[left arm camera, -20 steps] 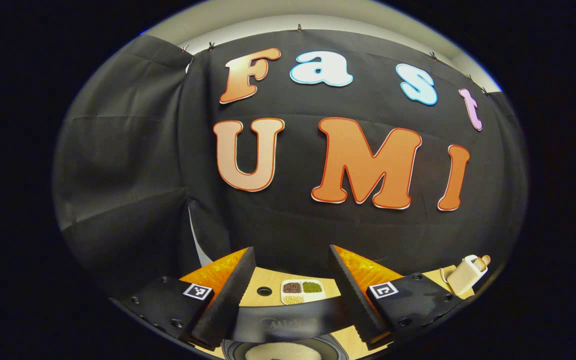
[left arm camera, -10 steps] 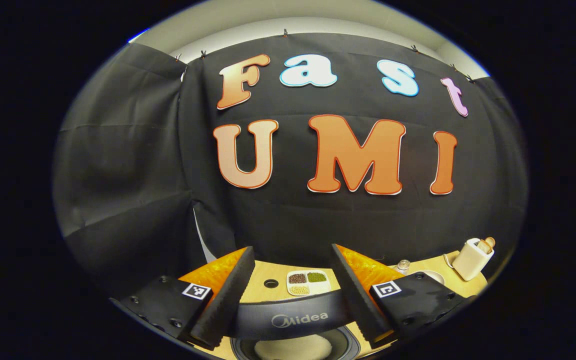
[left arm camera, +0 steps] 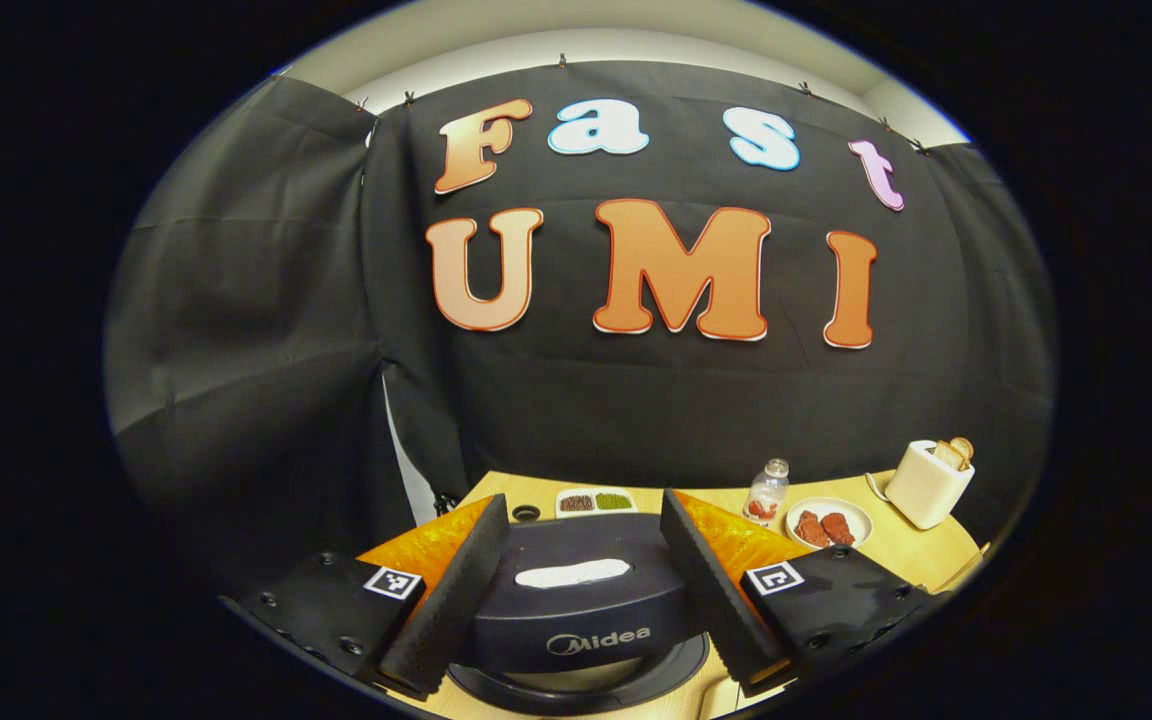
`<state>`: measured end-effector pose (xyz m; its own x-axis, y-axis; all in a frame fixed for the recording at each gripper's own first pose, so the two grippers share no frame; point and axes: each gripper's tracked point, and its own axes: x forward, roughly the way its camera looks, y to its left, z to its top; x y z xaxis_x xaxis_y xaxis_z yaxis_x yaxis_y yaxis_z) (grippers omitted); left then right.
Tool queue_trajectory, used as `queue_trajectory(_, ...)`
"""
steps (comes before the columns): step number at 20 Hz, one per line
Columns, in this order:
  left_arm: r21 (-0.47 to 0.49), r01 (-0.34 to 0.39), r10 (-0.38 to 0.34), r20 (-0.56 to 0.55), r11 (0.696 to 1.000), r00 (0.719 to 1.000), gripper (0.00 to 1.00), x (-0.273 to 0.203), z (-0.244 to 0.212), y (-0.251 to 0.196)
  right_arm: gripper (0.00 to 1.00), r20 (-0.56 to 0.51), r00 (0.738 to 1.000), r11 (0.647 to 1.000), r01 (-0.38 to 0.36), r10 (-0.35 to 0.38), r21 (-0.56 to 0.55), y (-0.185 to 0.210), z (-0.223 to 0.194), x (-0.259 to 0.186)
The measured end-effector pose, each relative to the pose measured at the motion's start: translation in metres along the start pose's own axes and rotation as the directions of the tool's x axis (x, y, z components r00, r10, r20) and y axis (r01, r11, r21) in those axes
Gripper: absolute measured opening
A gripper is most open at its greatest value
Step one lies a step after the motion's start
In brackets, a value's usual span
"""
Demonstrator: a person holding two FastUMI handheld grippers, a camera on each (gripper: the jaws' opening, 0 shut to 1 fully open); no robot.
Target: Close the left gripper, press the button to open the rice cooker; take a wooden spoon from the chopstick holder with the right hand, scoop a spoonful of rice and pour it into the rice cooker, then put the wooden spoon back into the chopstick holder.
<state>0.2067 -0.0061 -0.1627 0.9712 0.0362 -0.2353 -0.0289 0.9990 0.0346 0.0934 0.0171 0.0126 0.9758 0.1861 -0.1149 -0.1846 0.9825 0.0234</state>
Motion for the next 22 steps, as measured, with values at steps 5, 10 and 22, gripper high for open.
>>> queue_trajectory(5, 0.001, -0.015, 0.015, -0.036, 1.000, 0.999, 0.97, -0.011, -0.067, -0.006, 0.95, -0.022, 1.000, 1.000, -0.020, 0.020, -0.015, -0.004, -0.008, 0.000)
queue_trajectory(10, 0.029, -0.045, 0.045, -0.003, 0.999, 0.999, 1.00, -0.015, -0.088, -0.007, 0.95, -0.038, 0.998, 0.999, -0.043, 0.042, -0.020, -0.004, -0.013, -0.001)
queue_trajectory(22, 0.079, -0.021, 0.024, -0.037, 0.997, 0.999, 1.00, -0.015, -0.109, -0.008, 0.95, -0.056, 0.998, 0.999, -0.043, 0.043, -0.008, -0.012, -0.017, 0.006)
